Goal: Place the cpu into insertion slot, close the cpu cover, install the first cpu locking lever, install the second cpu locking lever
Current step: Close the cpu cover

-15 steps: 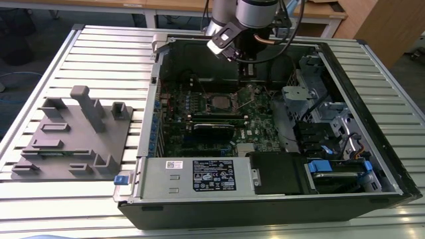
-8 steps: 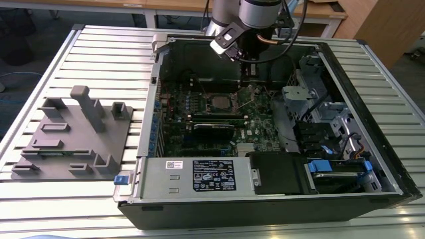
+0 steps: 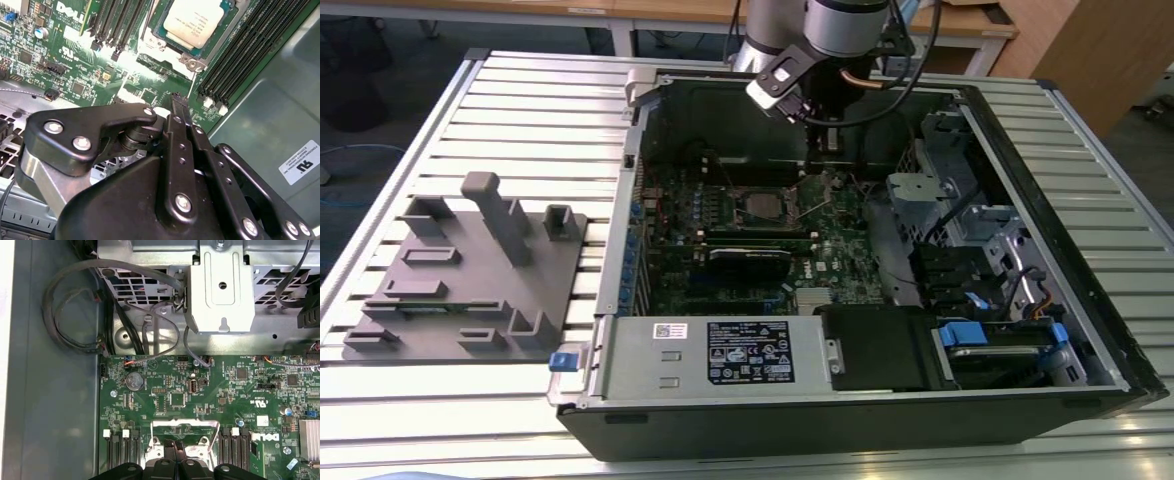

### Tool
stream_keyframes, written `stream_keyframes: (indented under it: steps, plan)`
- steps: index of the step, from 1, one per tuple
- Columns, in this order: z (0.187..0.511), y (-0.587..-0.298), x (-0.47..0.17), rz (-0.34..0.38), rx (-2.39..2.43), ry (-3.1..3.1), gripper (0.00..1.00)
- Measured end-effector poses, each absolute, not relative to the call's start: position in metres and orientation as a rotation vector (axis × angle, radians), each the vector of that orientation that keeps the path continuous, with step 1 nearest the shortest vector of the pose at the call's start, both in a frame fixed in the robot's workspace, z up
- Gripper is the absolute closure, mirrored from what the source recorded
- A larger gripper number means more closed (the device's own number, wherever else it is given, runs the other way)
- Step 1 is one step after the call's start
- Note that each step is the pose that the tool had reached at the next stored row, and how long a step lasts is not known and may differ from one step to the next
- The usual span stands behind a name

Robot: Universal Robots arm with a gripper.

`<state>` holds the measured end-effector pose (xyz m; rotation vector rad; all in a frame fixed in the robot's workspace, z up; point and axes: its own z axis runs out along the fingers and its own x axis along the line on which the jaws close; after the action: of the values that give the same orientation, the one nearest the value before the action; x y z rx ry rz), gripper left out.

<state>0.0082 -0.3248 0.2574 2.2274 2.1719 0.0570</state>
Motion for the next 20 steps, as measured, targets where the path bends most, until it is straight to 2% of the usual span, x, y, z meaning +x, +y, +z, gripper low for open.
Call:
stream_keyframes:
  steps: [20]
  plan:
    - [0.2571, -0.3241, 0.0186, 0.057, 2.227, 2.172, 0.90]
